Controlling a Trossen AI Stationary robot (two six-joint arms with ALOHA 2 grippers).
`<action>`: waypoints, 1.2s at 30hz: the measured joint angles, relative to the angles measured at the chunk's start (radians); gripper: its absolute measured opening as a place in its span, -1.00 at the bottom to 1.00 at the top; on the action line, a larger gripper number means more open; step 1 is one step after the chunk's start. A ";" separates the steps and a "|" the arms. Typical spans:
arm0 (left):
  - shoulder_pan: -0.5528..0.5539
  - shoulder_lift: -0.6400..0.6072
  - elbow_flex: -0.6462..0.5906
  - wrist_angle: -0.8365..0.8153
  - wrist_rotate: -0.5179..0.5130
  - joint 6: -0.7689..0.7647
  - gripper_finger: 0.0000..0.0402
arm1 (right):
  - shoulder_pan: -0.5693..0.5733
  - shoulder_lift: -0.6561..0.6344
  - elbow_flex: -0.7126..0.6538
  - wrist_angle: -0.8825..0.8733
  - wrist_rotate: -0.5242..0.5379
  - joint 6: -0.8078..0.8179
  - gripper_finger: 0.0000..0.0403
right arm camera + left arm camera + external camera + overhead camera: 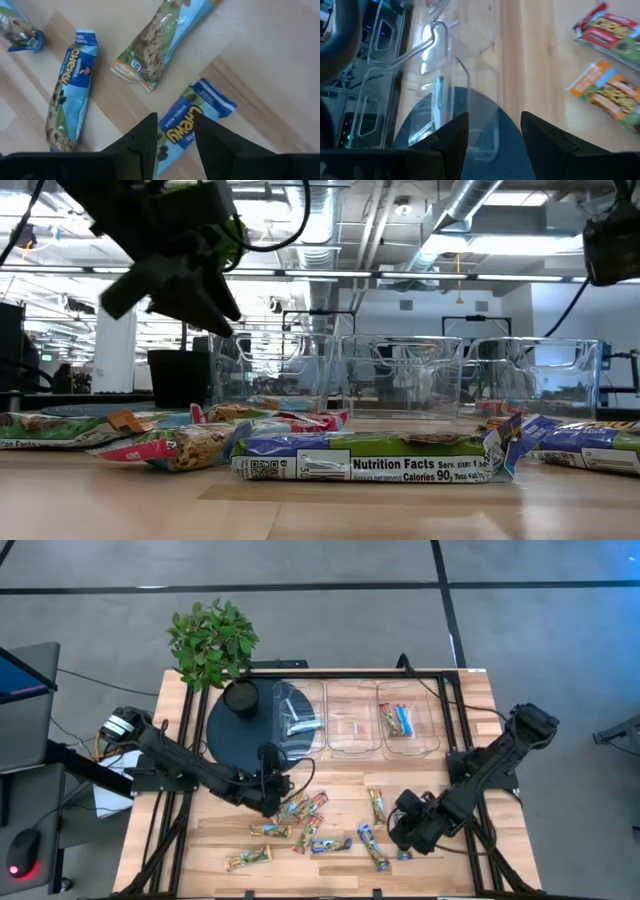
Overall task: Pick and place Granola Bars by type
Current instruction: Put the blue granola bar into the middle transparent bin
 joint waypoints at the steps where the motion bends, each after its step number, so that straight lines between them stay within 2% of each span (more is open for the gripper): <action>1: 0.012 0.000 0.000 0.008 0.007 0.010 -0.12 | 0.003 0.013 0.008 0.000 0.000 0.009 -0.41; 6: 0.063 0.000 0.000 0.051 0.070 0.058 -0.12 | 0.006 0.038 0.045 0.002 0.001 0.014 -0.41; 11: 0.102 0.000 0.000 0.062 0.141 0.089 -0.12 | -0.005 0.038 0.056 0.000 -0.030 0.095 -0.41; 17: 0.123 0.000 0.000 0.061 0.146 0.093 -0.12 | -0.010 0.038 0.057 -0.011 -0.048 0.179 -0.41; 27: 0.125 0.000 0.000 0.060 0.148 0.093 -0.12 | 0.050 0.055 0.057 -0.010 -0.055 0.350 -0.41; 36: 0.124 0.000 0.000 0.087 0.234 0.093 -0.12 | 0.051 0.101 0.060 -0.003 -0.071 0.306 -0.41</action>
